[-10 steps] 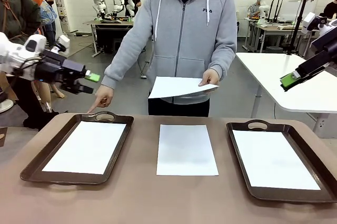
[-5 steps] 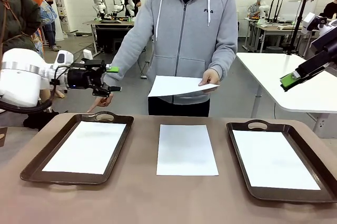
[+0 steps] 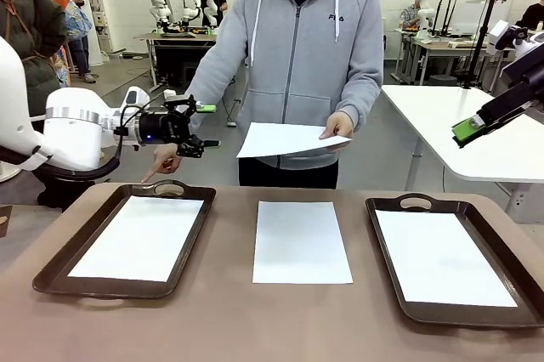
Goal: Sort the A4 documents.
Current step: Receive the A4 Paper.
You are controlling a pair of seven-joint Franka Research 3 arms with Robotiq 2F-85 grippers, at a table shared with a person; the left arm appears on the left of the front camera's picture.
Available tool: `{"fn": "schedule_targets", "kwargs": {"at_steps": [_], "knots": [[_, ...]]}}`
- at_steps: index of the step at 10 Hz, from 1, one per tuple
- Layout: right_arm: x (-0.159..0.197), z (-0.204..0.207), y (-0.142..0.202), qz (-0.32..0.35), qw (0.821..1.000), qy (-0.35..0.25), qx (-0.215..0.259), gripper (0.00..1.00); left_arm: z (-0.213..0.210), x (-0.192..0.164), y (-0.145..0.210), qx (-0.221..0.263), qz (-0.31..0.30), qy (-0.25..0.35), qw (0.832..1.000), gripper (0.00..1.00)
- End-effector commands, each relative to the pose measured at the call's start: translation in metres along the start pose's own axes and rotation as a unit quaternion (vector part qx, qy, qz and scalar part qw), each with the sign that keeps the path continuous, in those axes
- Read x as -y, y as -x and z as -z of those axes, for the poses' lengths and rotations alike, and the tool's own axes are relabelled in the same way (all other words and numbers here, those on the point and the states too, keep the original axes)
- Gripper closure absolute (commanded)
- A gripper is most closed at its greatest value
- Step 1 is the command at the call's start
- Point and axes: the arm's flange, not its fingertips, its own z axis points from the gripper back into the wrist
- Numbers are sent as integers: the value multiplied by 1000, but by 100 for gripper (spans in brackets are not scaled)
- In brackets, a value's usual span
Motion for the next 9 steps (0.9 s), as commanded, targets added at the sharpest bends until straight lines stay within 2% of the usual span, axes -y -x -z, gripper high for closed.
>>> {"fn": "schedule_targets", "kwargs": {"at_steps": [1, 3, 5, 9], "knots": [[0, 2, 1, -1, 1000, -2, 5, 0, 21, -2, -17, -22, -26, 16, 999, 0], [0, 2, 1, -1, 1000, -2, 5, 0, 54, -15, -23, -60, -48, 21, 997, 0], [0, 2, 1, -1, 1000, -2, 5, 0, 73, -19, -26, -76, -62, 31, 995, 0], [0, 2, 1, -1, 1000, -2, 5, 0, 83, -21, -26, -102, -99, 41, 989, 0]]}}
